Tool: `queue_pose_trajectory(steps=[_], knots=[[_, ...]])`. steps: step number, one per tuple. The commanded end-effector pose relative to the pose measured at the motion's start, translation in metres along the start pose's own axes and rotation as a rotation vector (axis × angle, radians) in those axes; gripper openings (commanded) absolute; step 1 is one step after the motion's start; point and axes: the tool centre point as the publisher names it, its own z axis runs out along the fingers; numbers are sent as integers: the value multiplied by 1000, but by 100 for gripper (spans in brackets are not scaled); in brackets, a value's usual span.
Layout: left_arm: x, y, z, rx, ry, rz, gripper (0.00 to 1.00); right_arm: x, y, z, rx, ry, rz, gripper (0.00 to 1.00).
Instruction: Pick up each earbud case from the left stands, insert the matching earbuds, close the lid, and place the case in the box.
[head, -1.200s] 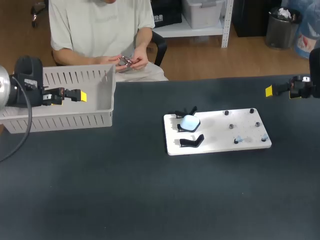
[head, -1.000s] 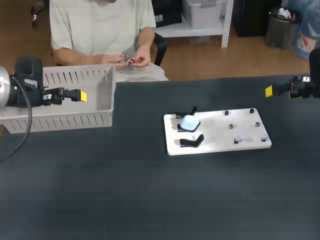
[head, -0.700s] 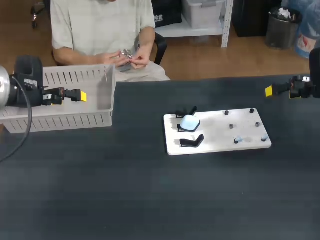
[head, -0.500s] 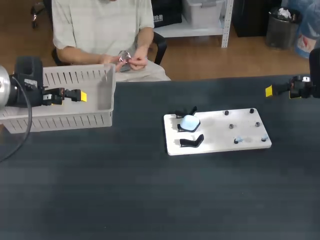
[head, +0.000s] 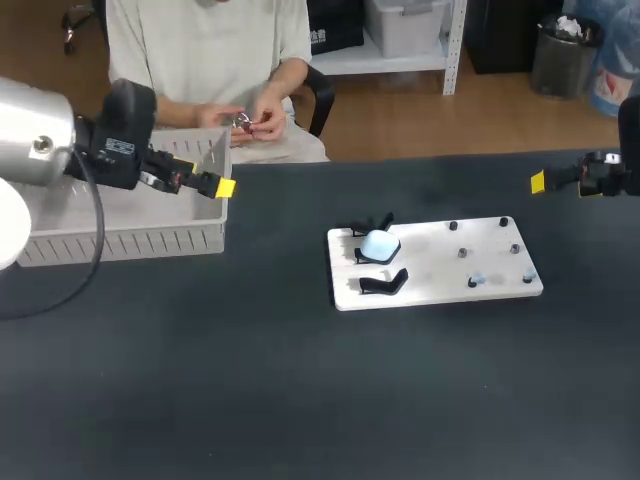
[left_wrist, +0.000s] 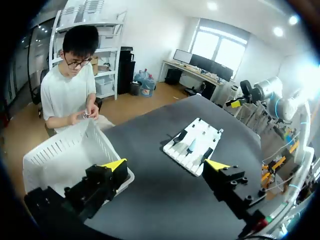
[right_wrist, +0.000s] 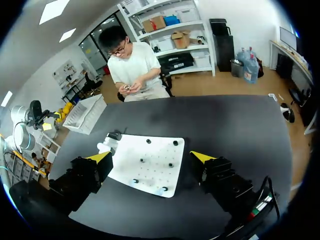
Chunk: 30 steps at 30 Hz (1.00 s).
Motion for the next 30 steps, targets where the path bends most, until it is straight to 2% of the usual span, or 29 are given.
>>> queue_pose_trajectory(steps=[1,9,15,19,24,30], knots=[[-7,-11,23,126,-34,400,100,0,-1,0,-4,2,-1,100],[-10,-37,56,264,-43,615,100,0,-1,0,-4,2,-1,100],[-9,-47,77,397,-43,649,100,0,-1,0,-4,2,-1,100],[1,-53,101,486,-58,681,100,0,-1,0,-4,2,-1,100],[10,-63,129,522,-54,654,100,0,-1,0,-4,2,-1,100],[19,-69,159,517,-52,638,100,0,-1,0,-4,2,-1,100]])
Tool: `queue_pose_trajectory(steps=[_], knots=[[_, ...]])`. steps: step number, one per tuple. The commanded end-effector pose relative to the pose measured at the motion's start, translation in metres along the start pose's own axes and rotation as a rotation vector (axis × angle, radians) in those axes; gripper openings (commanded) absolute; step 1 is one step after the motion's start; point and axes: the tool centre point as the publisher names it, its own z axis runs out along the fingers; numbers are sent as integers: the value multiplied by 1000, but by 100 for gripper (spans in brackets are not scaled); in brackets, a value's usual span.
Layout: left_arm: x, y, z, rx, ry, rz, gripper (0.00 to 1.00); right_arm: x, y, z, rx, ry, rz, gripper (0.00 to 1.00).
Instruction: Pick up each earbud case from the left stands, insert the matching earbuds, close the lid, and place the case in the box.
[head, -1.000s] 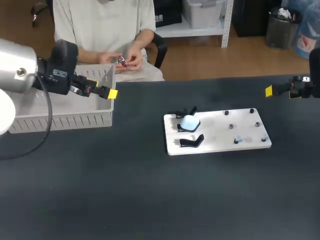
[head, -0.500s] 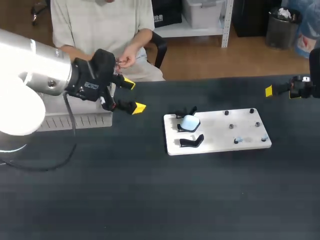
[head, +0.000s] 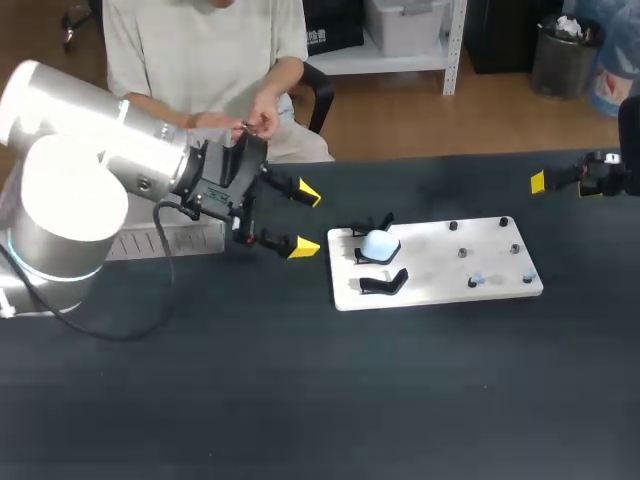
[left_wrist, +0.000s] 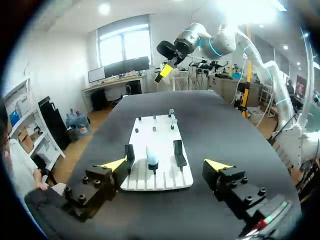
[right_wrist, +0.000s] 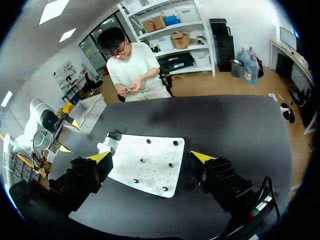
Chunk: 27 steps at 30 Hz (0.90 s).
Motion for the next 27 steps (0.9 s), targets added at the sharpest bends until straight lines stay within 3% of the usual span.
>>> queue_pose_trajectory(steps=[1,8,10,14,15,18,27], knots=[[7,13,33,54,-12,-11,100,0,-1,0,-4,2,-1,100],[14,17,58,66,-19,-60,100,0,-1,0,-4,2,-1,100],[15,17,62,68,-21,-69,93,0,-1,0,-4,2,-1,100],[19,15,70,72,-22,-71,91,0,-1,0,-4,2,-1,100],[19,14,72,72,-22,-72,89,0,-1,0,-4,2,-1,100],[21,14,76,76,-24,-78,71,0,-1,0,-4,2,-1,100],[23,17,85,69,-38,-92,50,0,-1,0,-4,2,-1,100]])
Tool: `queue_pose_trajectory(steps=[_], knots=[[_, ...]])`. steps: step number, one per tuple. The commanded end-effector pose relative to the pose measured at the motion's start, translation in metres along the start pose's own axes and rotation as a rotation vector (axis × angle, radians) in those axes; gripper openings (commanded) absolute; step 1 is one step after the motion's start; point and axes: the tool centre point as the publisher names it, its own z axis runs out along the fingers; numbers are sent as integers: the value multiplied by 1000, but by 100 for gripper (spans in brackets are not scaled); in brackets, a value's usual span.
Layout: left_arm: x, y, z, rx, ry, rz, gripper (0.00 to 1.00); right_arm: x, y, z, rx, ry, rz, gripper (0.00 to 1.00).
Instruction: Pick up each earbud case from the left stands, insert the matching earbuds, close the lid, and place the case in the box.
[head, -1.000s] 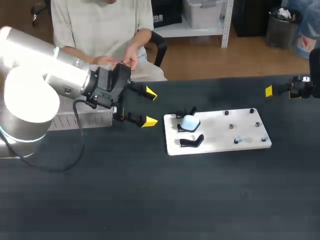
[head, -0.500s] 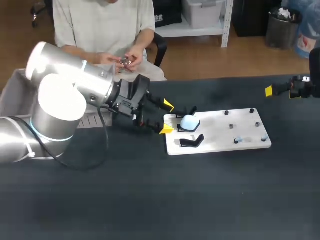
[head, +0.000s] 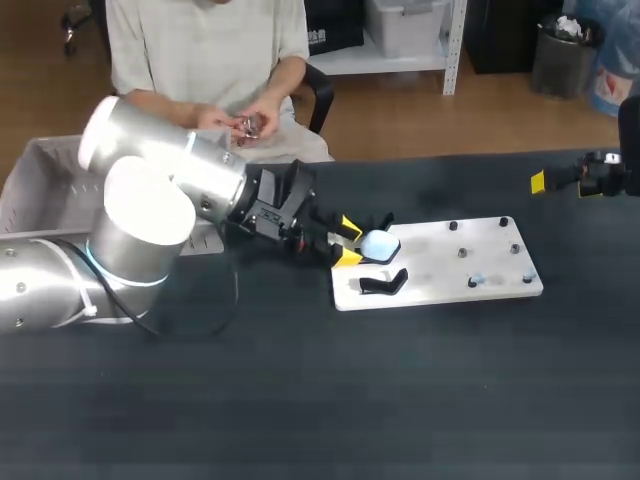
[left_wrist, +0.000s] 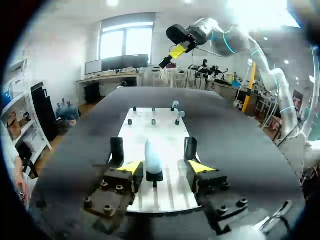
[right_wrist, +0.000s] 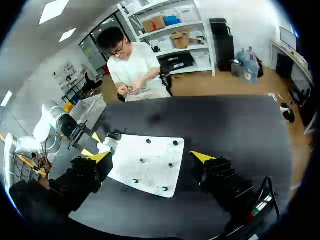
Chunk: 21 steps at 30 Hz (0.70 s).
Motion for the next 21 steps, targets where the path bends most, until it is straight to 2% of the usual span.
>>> queue_pose_trajectory(steps=[1,11,21], knots=[[2,4,6,-1,-14,4,49,0,-1,0,-4,2,-1,100],[1,5,16,22,-31,-3,47,0,-1,0,-4,2,-1,100],[2,10,23,1,-63,-28,47,0,-1,0,-4,2,-1,100]])
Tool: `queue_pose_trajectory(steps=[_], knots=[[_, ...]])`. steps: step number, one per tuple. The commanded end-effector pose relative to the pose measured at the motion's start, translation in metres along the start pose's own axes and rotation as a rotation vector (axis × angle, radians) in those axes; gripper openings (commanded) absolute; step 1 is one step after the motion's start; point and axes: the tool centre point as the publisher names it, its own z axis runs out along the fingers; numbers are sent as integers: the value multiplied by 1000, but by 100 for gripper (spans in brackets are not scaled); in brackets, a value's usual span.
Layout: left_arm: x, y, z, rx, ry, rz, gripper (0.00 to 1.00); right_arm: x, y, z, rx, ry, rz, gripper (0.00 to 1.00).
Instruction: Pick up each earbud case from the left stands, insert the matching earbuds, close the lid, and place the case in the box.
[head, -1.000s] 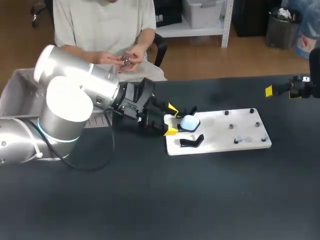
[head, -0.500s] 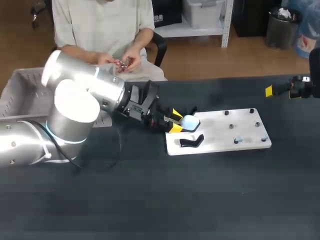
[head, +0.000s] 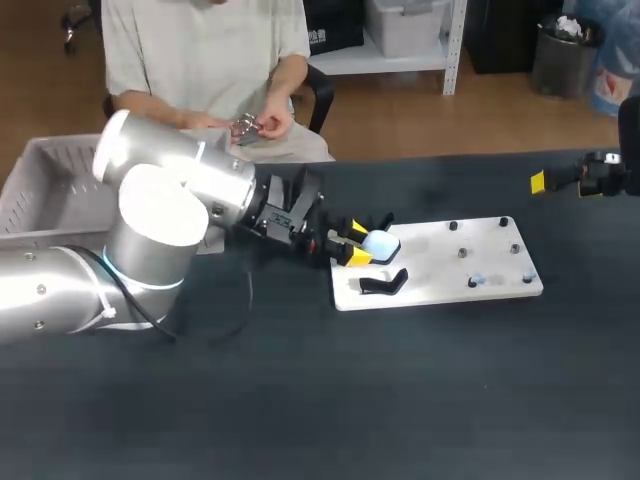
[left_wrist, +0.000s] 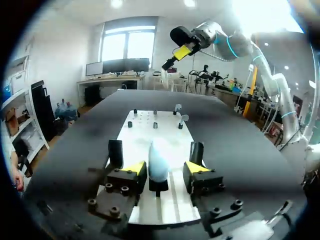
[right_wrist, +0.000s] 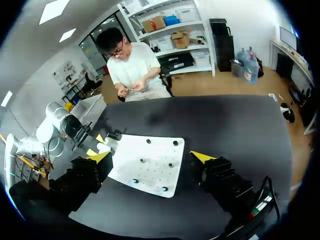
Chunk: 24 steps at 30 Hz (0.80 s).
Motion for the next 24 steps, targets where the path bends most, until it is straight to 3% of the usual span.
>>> queue_pose_trajectory(steps=[1,24], knots=[[3,4,5,-6,-15,1,47,0,-1,0,-4,2,-1,100],[2,7,14,-24,-66,-10,44,0,-1,0,-4,2,-1,100]])
